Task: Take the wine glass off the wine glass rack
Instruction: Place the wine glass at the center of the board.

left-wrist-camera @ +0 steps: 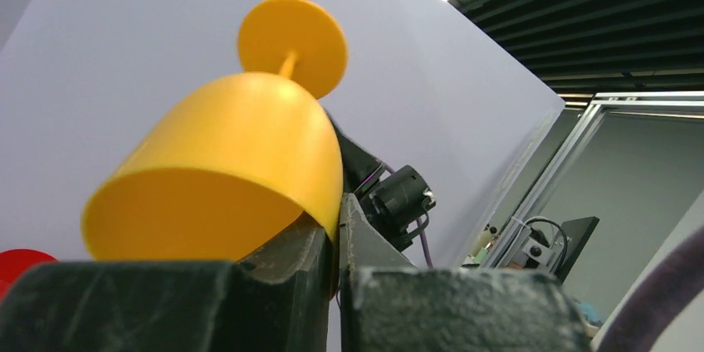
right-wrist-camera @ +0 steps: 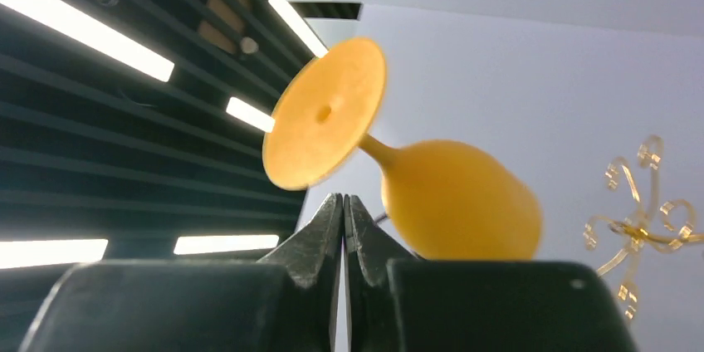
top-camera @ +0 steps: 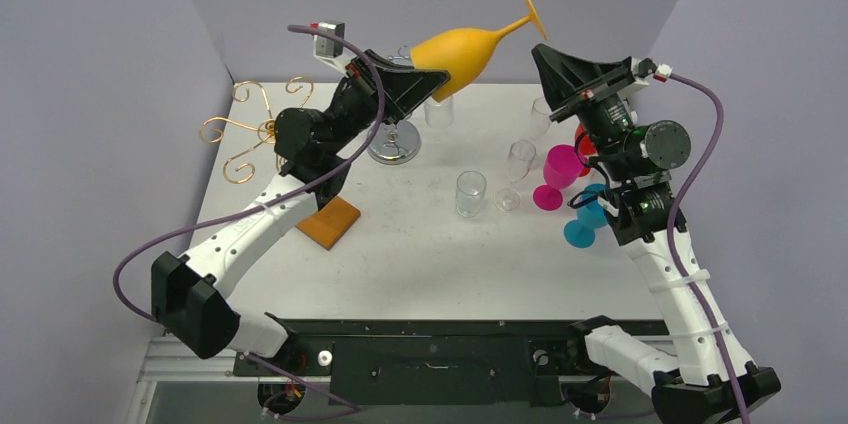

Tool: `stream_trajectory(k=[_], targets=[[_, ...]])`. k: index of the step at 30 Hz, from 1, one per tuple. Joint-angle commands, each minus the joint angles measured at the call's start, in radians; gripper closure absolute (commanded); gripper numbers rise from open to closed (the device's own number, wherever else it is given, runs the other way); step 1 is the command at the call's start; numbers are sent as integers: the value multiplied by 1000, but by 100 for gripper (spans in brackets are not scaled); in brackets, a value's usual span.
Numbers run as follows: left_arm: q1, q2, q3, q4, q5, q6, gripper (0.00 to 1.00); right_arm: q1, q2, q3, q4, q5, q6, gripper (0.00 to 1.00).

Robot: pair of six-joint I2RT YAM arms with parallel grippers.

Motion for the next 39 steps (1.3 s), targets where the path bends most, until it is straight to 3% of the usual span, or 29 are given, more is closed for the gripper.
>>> stream_trajectory(k=[1, 3, 9, 16, 17, 21, 31, 39], targets=[[-8, -85, 30, -121, -42, 96, 100, -17, -45, -29, -170, -76, -181, 99], [-8, -113, 42, -220, -57, 142, 100, -31, -62, -40, -224, -64, -232, 96], [-12, -190, 94, -540, -114, 284, 100, -82, -121, -9, -451, -3, -430, 71], [-72, -199, 255, -1056, -203, 489, 100, -120, -186, 172, -865, 195, -810, 46], [-97, -192, 302, -1158, -233, 529, 100, -120, -189, 194, -925, 219, -837, 38], [-205, -129, 436, -1418, -337, 651, 100, -122, -157, 371, -1075, 359, -980, 25], [-445, 140, 717, -1846, -513, 825, 100, -168, 59, 636, -1285, 517, -1168, 18], [-595, 489, 1073, -2118, -549, 939, 100, -387, 149, 611, -1275, 296, -1176, 16]])
